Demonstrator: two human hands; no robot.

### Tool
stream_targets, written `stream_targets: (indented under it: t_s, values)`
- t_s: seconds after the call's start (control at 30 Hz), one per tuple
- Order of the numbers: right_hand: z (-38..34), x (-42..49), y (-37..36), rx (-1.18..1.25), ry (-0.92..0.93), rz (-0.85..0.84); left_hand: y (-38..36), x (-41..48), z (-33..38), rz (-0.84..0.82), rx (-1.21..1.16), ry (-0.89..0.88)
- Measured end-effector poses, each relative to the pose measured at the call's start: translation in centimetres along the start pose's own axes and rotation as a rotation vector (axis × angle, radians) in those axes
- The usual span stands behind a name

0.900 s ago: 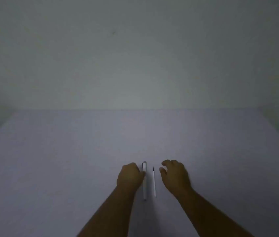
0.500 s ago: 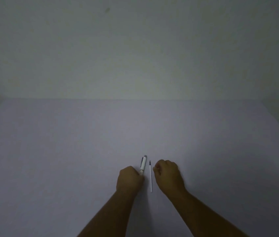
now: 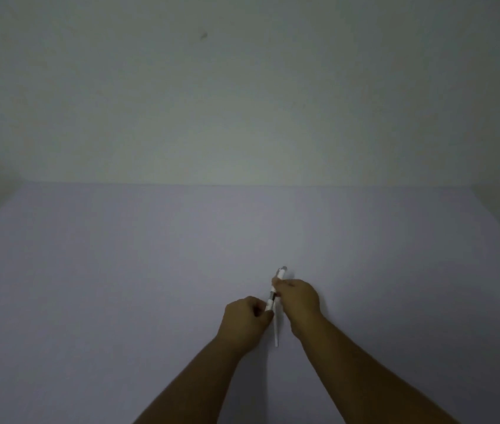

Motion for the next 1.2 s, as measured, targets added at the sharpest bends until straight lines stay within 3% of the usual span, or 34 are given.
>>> stream_targets:
  t_s: [0.1,0.3,0.63,0.97,1.07,1.2]
  values:
    - [-0.2,1.2,1.7,0.024,0.011,0.049,0.3,-0.4,-0.9,-0.027,0.009,0.021]
    - [2.0,1.3,2.4,-0.470,0.188,-0.027,1.3,-0.4,-2.0,0.027,-0.037,0.094]
    - [3.9,1.1,1.2,-0.612,0.244,-0.001,1.3,-0.4,-1.8,0.046,-0.047,0.092]
    - [4.0,0.6,1.9,-0.588,0.284,0.043,1.3,-1.1,-1.0,0.070,-0.013,0.056]
    - [2.5,-0.5,2.2,-0.431,0.311,0.092,1.5,-1.4,-0.7,0.084,0.020,0.014]
    - [0.9,-3.0,1.6,-0.037,0.168,-0.131,1.5,-2.4,0.4,0.089,0.041,-0.058]
Point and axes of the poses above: each hand's wrist, its own x-axis towards the middle knuckle, its own y-axis out of the back of the hand, z = x × y, the point moved 2 cm from there along x, towards the middle knuckle, and after that the axes turned 4 degrees about -x, right-handed, at the moved point
